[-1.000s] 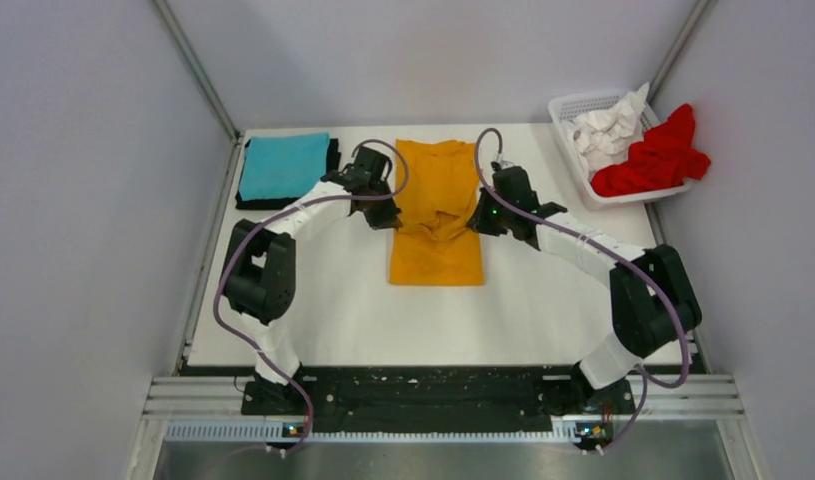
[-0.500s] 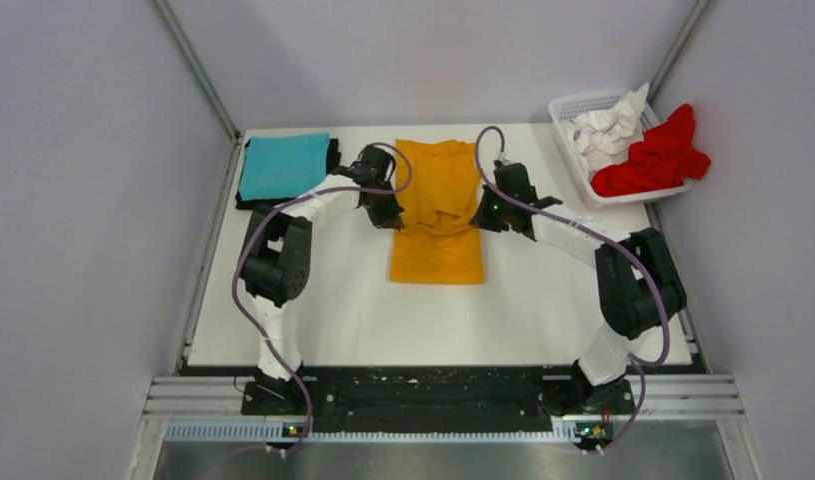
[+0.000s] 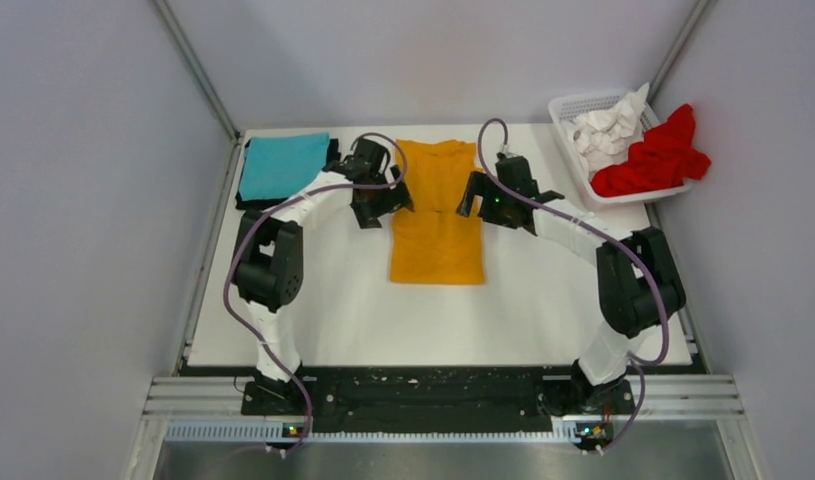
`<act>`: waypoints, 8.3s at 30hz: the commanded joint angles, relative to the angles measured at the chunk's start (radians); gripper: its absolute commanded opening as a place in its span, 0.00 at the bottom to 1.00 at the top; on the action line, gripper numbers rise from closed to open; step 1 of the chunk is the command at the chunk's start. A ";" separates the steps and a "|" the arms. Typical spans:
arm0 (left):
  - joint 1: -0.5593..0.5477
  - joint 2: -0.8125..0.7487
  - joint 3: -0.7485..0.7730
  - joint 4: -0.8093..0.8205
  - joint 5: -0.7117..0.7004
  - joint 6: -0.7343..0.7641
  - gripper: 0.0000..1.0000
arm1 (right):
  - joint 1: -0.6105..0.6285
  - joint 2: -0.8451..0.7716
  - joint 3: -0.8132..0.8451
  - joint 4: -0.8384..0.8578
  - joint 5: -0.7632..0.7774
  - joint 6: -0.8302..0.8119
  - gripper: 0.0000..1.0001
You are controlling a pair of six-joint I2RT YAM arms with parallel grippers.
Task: Fold and stack the t-shirts
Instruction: Fold the folded rectangular tshirt in 1/3 of the way, then grab one side of the 2/3 rectangular tshirt with both arms, then fold the long partially folded tshirt into a neat square, then put the neatly folded tshirt into the corner of the board with the left arm
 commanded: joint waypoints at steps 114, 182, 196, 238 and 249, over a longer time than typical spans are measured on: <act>0.096 0.011 0.136 0.202 0.309 0.162 0.00 | -0.193 -0.112 0.086 0.000 -0.234 -0.083 0.00; -0.043 0.136 0.382 -0.072 -0.990 0.642 0.00 | -0.210 -0.580 -0.284 -0.060 0.041 -0.186 0.99; 0.061 0.017 0.423 0.108 -0.990 0.909 0.00 | -0.211 -0.591 -0.282 -0.073 0.087 -0.196 0.99; 0.439 0.259 0.632 0.099 -0.669 0.808 0.04 | -0.210 -0.506 -0.241 -0.116 0.205 -0.216 0.99; 0.461 0.117 0.608 0.011 -0.628 0.616 0.99 | -0.210 -0.569 -0.251 -0.127 0.286 -0.146 0.99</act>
